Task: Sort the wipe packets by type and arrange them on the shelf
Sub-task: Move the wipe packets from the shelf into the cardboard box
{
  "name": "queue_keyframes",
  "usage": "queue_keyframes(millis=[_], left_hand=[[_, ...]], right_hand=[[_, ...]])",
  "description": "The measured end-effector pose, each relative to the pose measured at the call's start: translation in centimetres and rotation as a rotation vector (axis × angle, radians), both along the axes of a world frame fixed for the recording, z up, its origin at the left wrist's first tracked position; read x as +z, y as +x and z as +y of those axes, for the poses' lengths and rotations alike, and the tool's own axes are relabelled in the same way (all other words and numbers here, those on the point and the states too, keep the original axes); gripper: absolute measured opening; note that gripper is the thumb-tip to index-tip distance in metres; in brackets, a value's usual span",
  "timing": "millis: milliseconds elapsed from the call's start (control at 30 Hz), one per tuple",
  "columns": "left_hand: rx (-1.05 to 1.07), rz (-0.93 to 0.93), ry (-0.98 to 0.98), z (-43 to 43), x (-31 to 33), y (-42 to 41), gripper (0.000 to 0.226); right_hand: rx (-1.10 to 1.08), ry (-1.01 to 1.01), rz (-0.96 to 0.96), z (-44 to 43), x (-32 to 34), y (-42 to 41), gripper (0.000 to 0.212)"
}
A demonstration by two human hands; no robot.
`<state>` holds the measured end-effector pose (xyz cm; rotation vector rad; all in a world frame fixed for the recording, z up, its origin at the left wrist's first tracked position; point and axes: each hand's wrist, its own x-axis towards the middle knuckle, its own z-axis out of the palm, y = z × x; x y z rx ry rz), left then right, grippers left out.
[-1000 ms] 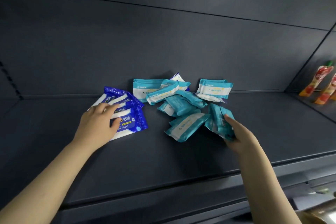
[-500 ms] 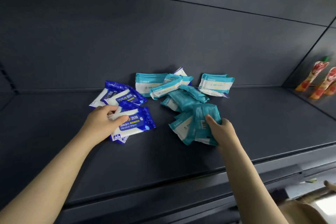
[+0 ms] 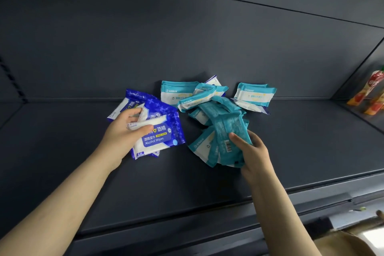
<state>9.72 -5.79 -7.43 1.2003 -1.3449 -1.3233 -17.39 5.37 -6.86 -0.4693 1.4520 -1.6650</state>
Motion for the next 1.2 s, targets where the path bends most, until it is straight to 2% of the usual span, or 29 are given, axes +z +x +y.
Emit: queue_keyframes(millis=[67,133,267,333,467,600,733,1000,1100,1200], left_hand=[[-0.026,0.138,0.079,-0.1,-0.2,0.0,0.057],[-0.059,0.213,0.132,0.0,-0.3,-0.1,0.055],[-0.080,0.152,0.156,-0.1,-0.7,-0.4,0.049],[-0.055,0.113,0.152,-0.3,-0.8,-0.5,0.050],[-0.049,0.114,0.161,-0.3,-0.5,-0.5,0.044],[-0.007,0.151,0.194,-0.1,0.0,-0.6,0.039],[0.026,0.234,0.244,0.5,0.6,-0.6,0.034],[0.057,0.345,0.231,5.4,2.5,-5.3,0.031],[-0.008,0.363,0.220,8.6,3.4,-9.1,0.029],[-0.131,0.357,0.224,12.6,4.1,-13.7,0.016]], right_hand=[[0.011,-0.041,-0.052,0.0,0.2,0.0,0.037],[0.004,-0.093,-0.019,0.0,0.2,0.4,0.036],[0.035,-0.200,0.154,-0.2,0.4,1.8,0.040],[0.075,-0.206,0.168,-0.4,0.2,2.1,0.044],[0.112,-0.155,-0.003,-0.4,-0.7,2.9,0.051],[0.131,-0.141,-0.097,-0.1,-0.5,3.0,0.042],[0.062,-0.174,-0.081,1.0,0.0,2.0,0.034],[0.044,-0.337,-0.092,5.7,1.5,-2.1,0.041],[0.025,-0.362,-0.105,9.2,1.9,-4.9,0.038],[-0.026,-0.377,-0.118,14.1,2.1,-8.1,0.037]])
